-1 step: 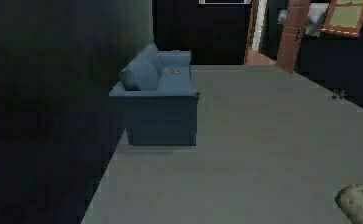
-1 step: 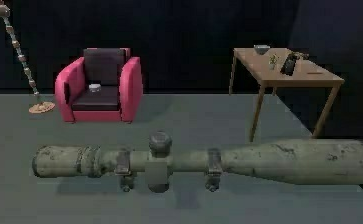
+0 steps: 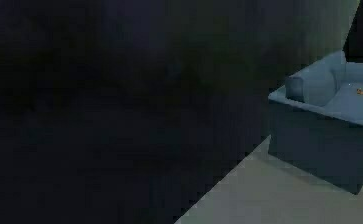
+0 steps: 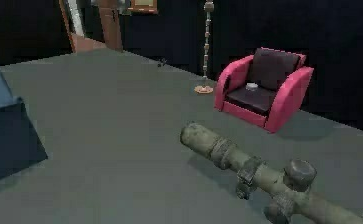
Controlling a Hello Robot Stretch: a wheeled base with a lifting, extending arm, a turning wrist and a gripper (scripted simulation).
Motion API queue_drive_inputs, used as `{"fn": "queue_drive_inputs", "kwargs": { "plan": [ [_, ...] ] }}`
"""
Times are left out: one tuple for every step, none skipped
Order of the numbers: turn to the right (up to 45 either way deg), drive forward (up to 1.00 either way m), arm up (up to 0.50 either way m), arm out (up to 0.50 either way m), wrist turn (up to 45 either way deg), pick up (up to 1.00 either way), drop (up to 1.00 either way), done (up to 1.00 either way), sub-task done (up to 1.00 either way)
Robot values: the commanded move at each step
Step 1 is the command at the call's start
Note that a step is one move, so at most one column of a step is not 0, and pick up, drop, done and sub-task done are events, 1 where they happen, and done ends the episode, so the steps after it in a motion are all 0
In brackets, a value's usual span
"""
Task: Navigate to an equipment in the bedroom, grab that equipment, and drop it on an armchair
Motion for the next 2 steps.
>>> {"fn": "queue_drive_inputs", "kwargs": {
  "plan": [
    [-45.0, 0.00, 0.00, 0.00, 0.0, 0.00, 0.00, 0.00, 0.00],
    [-45.0, 0.00, 0.00, 0.00, 0.0, 0.00, 0.00, 0.00, 0.00]
  ]
}}
